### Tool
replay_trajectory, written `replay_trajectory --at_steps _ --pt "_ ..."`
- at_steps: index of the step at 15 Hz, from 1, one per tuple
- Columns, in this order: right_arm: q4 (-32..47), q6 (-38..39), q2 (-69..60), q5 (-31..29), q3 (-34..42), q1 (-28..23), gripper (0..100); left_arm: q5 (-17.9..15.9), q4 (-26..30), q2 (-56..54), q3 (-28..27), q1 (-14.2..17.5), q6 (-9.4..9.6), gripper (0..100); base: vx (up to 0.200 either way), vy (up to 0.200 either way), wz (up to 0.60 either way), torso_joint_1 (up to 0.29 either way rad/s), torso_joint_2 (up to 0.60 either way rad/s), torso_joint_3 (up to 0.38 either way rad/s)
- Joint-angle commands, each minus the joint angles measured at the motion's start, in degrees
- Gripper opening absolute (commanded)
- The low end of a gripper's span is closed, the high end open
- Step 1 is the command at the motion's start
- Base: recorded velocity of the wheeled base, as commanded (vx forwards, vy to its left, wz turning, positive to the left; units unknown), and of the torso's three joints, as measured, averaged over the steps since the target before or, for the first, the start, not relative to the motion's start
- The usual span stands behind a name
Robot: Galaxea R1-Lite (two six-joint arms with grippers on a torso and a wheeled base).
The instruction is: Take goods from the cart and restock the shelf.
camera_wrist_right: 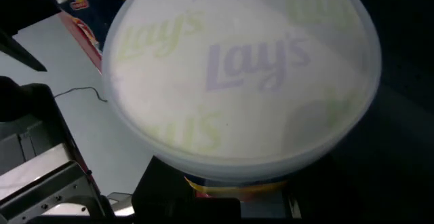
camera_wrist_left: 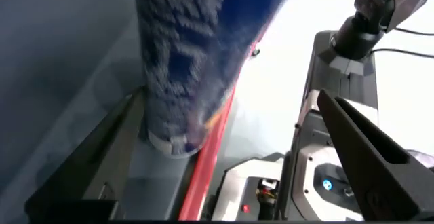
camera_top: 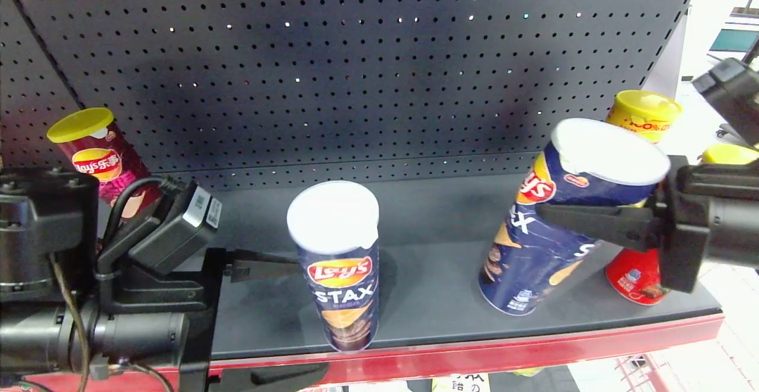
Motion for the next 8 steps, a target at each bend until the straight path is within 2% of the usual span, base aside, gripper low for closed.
replay_trajectory --at_steps 1,8 --pt "-0.1 -0.1 8.5 0.1 -5.2 3.4 0 0.1 -0.1 -3.6 3.1 1.9 -0.01 100 0.0 0.0 0.0 0.0 0.0 0.0" --pt "-1.5 -0.1 21.4 0.1 -18.2 5.1 0 0.2 -0.1 -8.7 7.5 7.3 -0.01 100 0.0 0.0 0.0 0.0 0.0 0.0"
